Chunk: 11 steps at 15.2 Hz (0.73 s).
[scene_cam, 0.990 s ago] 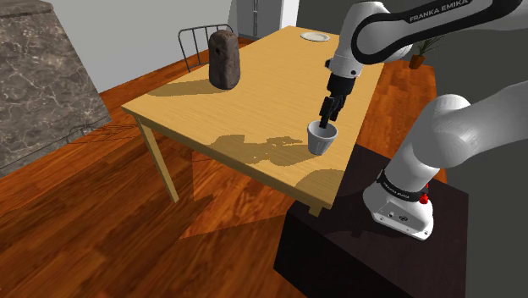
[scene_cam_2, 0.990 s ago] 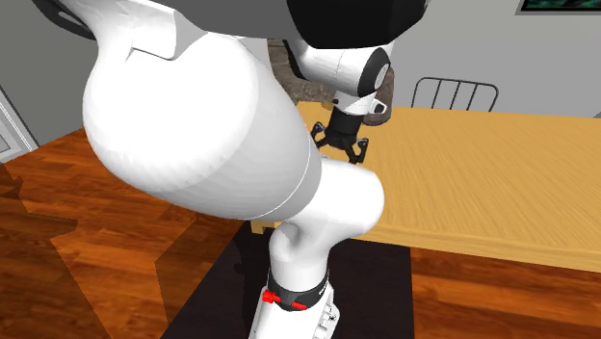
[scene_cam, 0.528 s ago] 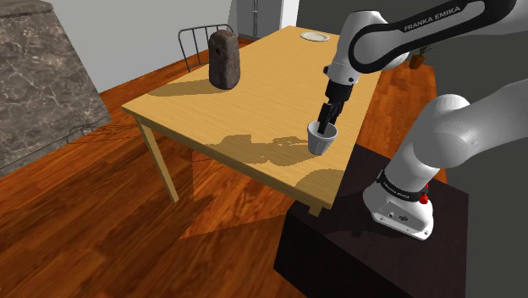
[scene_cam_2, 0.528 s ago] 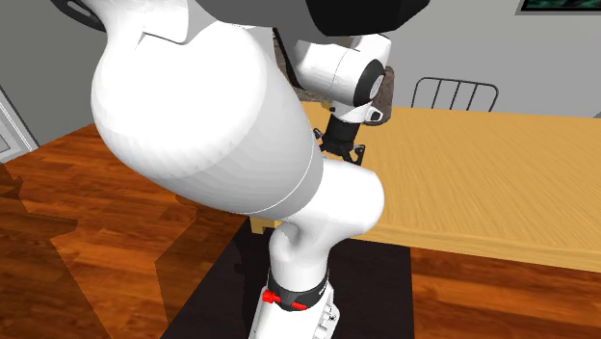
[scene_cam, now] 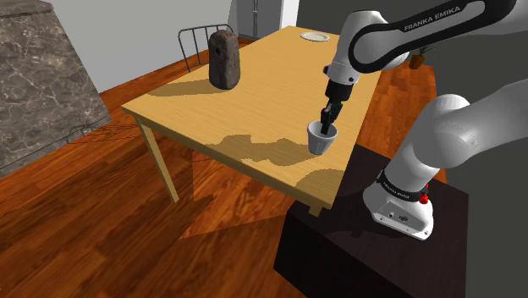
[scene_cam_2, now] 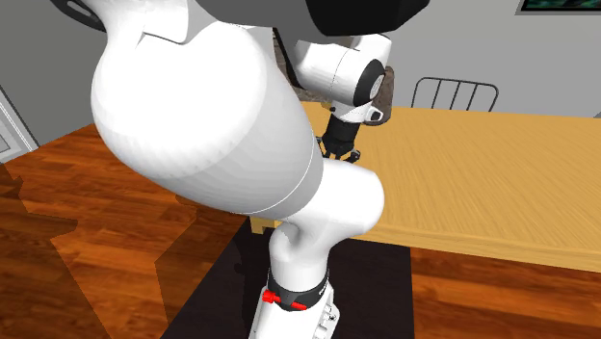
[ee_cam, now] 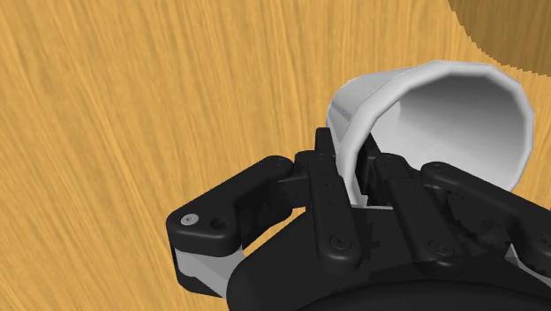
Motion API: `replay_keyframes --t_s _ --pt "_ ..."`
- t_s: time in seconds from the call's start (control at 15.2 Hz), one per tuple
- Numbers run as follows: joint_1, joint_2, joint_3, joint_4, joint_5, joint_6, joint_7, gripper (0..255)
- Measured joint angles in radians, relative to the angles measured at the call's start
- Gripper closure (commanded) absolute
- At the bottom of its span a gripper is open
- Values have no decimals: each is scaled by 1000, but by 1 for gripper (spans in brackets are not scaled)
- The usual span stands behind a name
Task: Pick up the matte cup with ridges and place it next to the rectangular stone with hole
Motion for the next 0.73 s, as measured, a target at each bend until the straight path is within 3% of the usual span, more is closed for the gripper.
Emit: replay_keyframes --t_s 0.33,0.73 --pt "0 0 0 0 0 0 0 255" --pt "-4 -48 9 43 -4 -90 18 255"
